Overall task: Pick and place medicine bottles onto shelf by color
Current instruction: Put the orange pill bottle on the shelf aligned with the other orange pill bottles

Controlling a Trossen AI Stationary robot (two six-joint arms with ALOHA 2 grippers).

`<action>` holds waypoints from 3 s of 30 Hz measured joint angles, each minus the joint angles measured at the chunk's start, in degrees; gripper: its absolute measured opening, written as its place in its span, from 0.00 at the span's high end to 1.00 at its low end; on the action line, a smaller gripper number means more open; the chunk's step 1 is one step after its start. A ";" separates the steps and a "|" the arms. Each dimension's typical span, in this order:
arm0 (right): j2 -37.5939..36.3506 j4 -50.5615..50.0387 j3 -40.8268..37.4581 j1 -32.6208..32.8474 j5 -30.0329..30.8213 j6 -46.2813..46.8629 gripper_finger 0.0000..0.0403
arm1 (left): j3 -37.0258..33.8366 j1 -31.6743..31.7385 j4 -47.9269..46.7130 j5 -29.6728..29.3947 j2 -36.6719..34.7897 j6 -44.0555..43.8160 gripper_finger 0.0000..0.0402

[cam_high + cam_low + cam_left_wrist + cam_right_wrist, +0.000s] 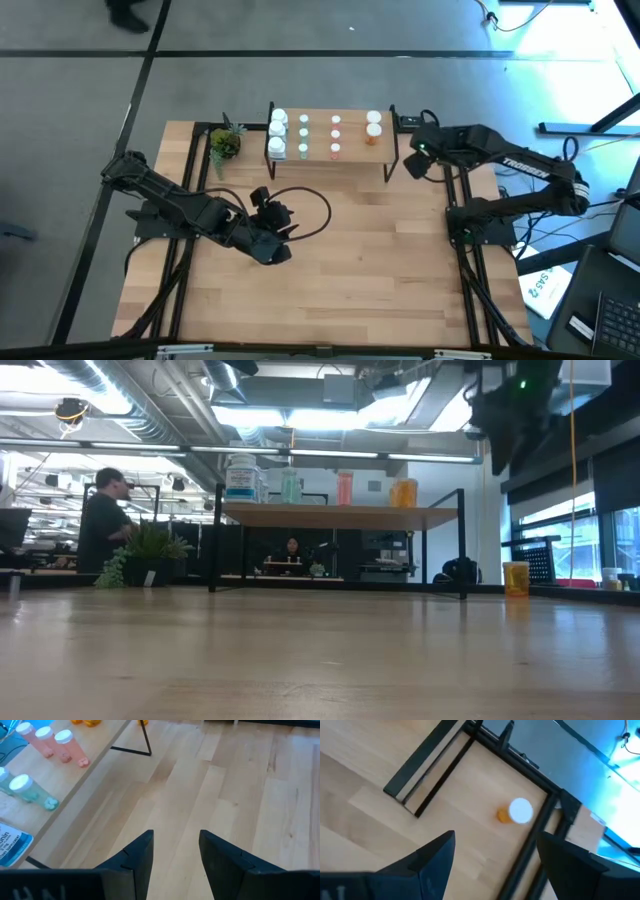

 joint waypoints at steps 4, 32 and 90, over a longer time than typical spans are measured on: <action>0.03 5.67 -6.10 -2.27 0.22 0.07 0.30 | 0.00 0.02 -0.01 0.00 0.00 -1.24 0.62; 0.15 31.09 -27.25 -19.11 1.06 2.67 0.30 | 0.00 0.04 0.05 -0.17 0.00 -1.40 0.62; 8.59 52.05 -35.76 -22.71 5.52 4.15 0.30 | 0.00 0.02 -0.03 -0.15 0.02 -0.81 0.62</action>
